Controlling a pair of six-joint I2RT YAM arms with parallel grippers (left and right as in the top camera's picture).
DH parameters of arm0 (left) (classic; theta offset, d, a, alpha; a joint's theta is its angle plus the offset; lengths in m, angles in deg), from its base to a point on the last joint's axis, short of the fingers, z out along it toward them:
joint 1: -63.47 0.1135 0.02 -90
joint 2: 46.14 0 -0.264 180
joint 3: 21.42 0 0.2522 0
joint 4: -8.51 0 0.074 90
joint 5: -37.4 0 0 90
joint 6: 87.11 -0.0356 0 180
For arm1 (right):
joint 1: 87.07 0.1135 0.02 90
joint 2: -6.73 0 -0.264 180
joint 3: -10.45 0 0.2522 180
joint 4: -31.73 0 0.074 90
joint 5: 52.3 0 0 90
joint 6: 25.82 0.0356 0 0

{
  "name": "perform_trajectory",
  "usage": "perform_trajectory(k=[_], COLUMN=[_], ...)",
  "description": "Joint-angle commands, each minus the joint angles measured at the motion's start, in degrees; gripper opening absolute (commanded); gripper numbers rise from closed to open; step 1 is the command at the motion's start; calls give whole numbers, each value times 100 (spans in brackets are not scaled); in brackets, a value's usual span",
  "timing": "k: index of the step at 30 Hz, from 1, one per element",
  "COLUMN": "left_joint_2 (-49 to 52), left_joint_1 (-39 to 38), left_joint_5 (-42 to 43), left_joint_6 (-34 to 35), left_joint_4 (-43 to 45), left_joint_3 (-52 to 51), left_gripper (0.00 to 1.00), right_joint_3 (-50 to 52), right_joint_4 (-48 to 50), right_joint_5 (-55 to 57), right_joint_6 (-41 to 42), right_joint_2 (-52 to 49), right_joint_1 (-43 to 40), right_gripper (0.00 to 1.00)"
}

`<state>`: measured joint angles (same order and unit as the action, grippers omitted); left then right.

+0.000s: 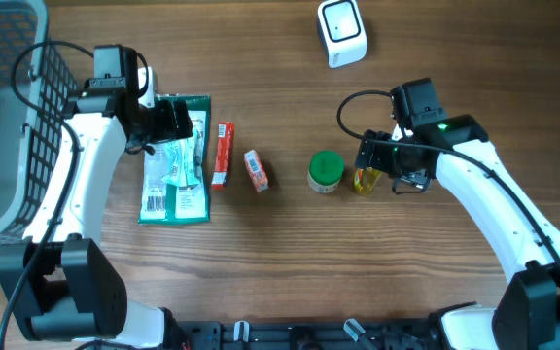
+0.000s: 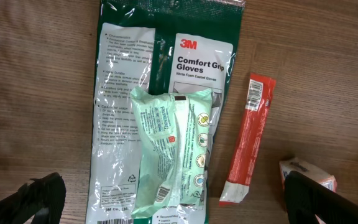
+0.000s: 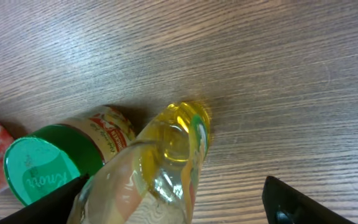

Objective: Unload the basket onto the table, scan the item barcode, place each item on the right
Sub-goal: 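Lower the right gripper and grasp the yellow oil bottle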

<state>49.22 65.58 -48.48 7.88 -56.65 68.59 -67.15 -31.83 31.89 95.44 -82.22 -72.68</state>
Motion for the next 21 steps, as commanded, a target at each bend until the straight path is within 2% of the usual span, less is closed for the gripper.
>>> perform_trajectory(k=[1,9,13,16,21], left_joint_2=[-74,-74,-74,-74,-74], left_joint_1=[26,26,26,26,26], left_joint_5=[-35,-35,-35,-35,-35], left_joint_6=[-7,-7,-7,-9,-7], left_joint_4=[-4,-4,-4,-4,-4], left_joint_3=[59,59,59,59,59], left_gripper=[100,100,100,100,100], right_joint_3=[55,55,55,55,-179], right_joint_4=[28,125,186,177,-133], right_joint_5=[129,129,129,136,133], right_joint_6=[39,35,-142,-452,-575], right_joint_2=[-22,-22,-22,-22,-22], right_joint_1=[24,24,24,24,24], right_gripper=[84,58,62,71,75])
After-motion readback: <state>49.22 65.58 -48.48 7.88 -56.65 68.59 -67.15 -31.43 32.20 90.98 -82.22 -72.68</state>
